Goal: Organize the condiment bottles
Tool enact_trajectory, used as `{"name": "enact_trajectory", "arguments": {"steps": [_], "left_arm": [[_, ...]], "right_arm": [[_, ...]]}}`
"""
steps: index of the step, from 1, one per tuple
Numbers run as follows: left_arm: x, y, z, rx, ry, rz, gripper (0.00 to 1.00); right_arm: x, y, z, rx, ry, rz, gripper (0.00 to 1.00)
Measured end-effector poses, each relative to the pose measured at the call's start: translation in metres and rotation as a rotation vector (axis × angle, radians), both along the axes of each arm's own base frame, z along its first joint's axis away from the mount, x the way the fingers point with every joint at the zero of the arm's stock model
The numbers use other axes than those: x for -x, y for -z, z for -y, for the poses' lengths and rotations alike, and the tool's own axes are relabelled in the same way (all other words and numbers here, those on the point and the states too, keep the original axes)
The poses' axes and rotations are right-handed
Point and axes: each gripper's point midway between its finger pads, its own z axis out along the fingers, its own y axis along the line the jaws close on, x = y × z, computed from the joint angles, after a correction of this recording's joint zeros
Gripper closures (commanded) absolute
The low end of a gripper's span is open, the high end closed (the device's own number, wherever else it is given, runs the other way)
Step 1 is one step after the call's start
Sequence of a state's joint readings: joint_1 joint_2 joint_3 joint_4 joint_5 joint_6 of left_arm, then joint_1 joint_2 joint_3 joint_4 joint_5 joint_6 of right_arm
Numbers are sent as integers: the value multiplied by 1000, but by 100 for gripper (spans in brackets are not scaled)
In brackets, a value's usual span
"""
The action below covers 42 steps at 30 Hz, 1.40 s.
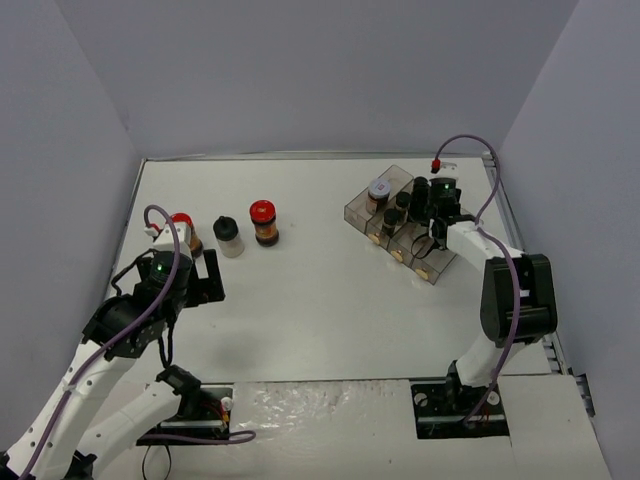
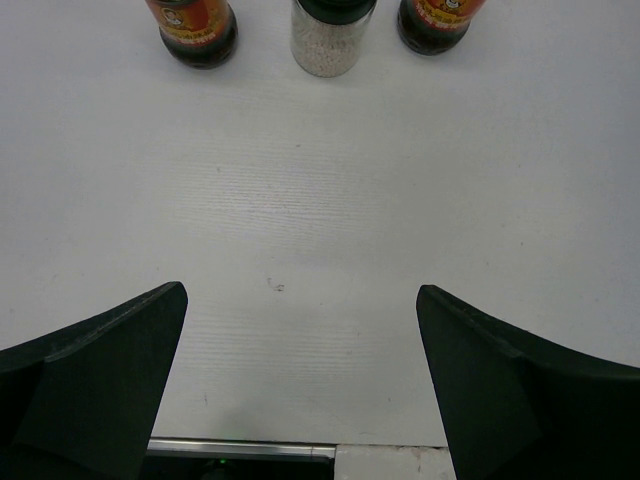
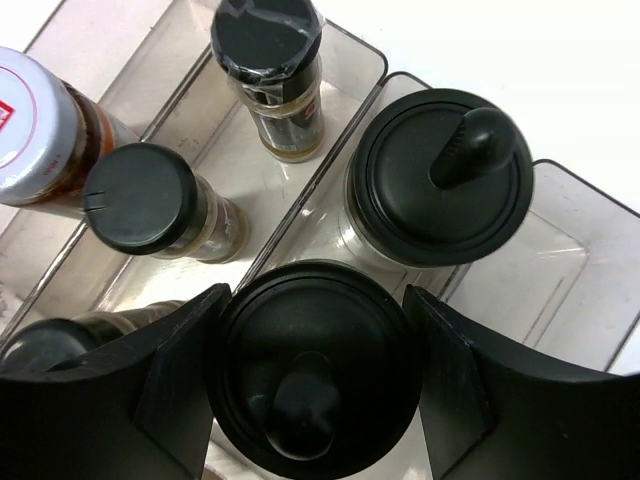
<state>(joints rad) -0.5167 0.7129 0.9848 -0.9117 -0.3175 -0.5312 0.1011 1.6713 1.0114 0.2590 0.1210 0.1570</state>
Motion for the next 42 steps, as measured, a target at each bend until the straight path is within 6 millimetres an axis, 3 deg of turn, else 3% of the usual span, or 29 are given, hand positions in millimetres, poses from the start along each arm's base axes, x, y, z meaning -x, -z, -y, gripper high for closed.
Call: {"name": "enact_trajectory", "arguments": {"steps": [4, 7, 9, 13, 14, 19, 23, 31, 34, 37, 40, 42], "left_arm": [[1, 0, -1, -1, -3, -2, 3], [2, 0, -1, 0, -3, -2, 3], [2, 1, -1, 0, -4, -4, 3], [1, 5, 0, -2, -6, -13, 3], [1, 7, 0, -3, -7, -19, 3], [-1, 9, 1, 2, -14, -27, 3], [-6, 10, 5, 8, -14, -28, 3], [-29, 20, 18, -7, -16, -56, 3], [-48, 29, 24, -23, -26, -90, 3], [-79, 39, 29, -21, -45, -127, 3], [-106, 56, 26, -25, -68, -169, 3], [-119, 67, 23, -34, -77, -191, 3]], "right_arm": [[-3, 13, 4, 3, 11, -11, 95], [-7, 12, 7, 1, 21, 5, 90], [-8, 11, 8, 1, 24, 10, 68], [-9, 10, 8, -4, 29, 18, 37], [-8, 11, 8, -7, 31, 19, 20], [-5, 8, 7, -25, 41, 27, 0], [2, -15, 5, -45, 40, 56, 0], [34, -100, -5, -107, 17, 186, 0], [56, -140, -15, -144, -20, 256, 0], [80, -179, -26, -186, -82, 344, 0], [103, -205, -34, -216, -136, 415, 0], [117, -211, -38, -230, -165, 437, 0]]}}
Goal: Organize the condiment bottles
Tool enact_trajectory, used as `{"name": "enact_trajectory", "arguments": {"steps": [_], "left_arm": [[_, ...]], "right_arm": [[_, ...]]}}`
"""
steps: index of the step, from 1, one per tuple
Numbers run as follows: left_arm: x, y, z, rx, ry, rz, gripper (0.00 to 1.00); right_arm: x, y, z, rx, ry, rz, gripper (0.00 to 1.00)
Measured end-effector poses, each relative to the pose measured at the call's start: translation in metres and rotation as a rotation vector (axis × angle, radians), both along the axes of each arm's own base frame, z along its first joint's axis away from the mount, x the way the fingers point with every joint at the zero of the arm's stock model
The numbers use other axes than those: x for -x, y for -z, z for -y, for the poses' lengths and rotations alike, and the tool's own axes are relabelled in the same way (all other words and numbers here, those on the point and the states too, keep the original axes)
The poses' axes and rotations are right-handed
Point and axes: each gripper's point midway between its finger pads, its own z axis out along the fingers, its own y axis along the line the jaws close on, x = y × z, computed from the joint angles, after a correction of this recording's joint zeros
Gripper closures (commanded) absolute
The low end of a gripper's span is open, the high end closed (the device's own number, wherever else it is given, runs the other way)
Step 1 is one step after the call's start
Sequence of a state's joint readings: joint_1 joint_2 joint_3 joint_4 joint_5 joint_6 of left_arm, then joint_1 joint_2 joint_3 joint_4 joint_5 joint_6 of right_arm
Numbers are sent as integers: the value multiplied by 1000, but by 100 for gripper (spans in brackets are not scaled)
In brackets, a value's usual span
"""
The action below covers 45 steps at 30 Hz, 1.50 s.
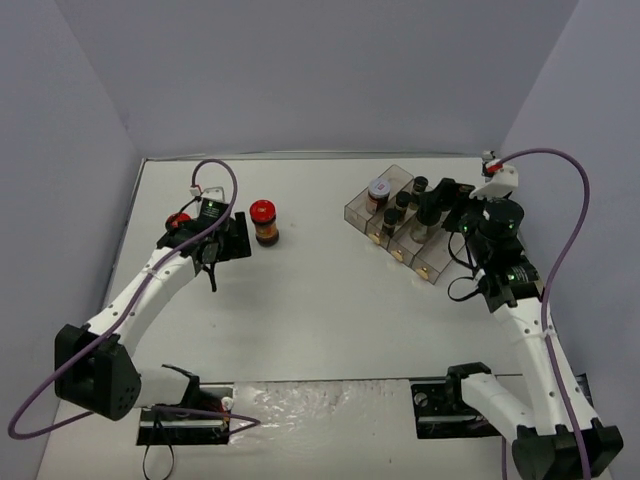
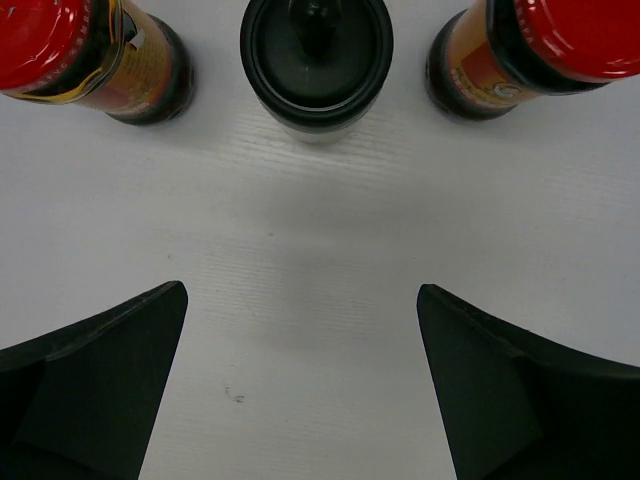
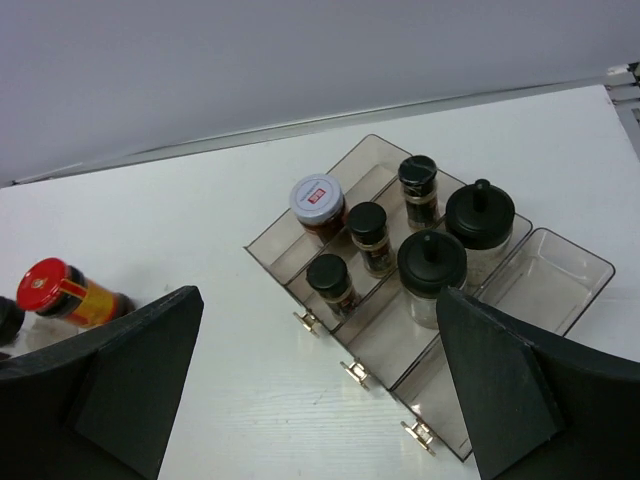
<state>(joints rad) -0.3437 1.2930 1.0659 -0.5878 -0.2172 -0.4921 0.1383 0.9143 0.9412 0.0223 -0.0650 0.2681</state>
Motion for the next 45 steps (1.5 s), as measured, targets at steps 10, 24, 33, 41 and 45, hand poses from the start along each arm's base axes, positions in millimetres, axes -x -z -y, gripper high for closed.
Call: {"name": "enact_trajectory", "arguments": {"steps": [10, 24, 33, 41, 45], "left_arm": [[-78, 22, -13, -12, -14, -39, 8], [-111, 38, -10, 5, 3, -66, 66], [-73, 36, -8, 26, 17, -108, 100], [-2, -4, 48, 51, 210, -78, 100], [19, -19, 98, 93, 352, -43, 100]], "right_arm": [[37, 11, -10, -14, -85, -23, 0], [46, 14, -12, -15, -100, -33, 0], [45, 20, -13, -10, -108, -59, 0], [38, 33, -14, 5, -116, -103, 0], [37, 37, -15, 13, -125, -115, 0]]}}
